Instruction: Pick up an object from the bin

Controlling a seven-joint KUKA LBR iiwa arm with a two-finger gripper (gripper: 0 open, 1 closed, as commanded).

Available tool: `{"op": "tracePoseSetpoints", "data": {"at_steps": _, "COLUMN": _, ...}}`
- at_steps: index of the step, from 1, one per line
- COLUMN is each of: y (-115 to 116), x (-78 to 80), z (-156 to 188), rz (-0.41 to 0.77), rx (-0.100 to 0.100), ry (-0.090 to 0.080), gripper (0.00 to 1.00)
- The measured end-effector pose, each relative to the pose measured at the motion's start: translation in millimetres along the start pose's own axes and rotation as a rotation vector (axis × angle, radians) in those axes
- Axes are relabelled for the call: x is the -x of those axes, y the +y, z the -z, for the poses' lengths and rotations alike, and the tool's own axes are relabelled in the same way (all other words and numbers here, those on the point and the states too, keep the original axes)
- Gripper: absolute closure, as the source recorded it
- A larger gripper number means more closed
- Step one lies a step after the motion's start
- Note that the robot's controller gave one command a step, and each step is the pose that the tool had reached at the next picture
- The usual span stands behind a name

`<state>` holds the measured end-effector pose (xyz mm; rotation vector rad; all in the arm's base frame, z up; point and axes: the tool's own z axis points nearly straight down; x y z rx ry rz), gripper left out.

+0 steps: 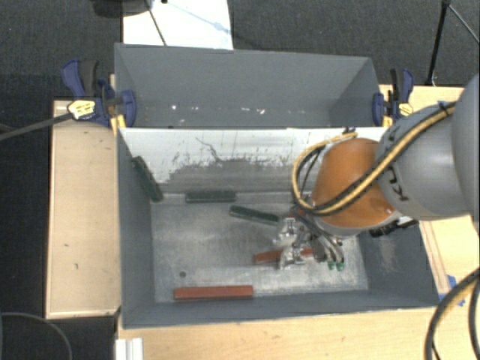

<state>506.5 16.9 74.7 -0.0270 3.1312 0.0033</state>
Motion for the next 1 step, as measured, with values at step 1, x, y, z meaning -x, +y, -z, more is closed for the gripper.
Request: {"op": "tracePoseSetpoints", "data": {"at_steps": 1, "y": 3.1, "x": 16.6, "z": 166.0, "rz": 0.043, "rx": -0.002, "ry": 0.002, "gripper": 1.00}}
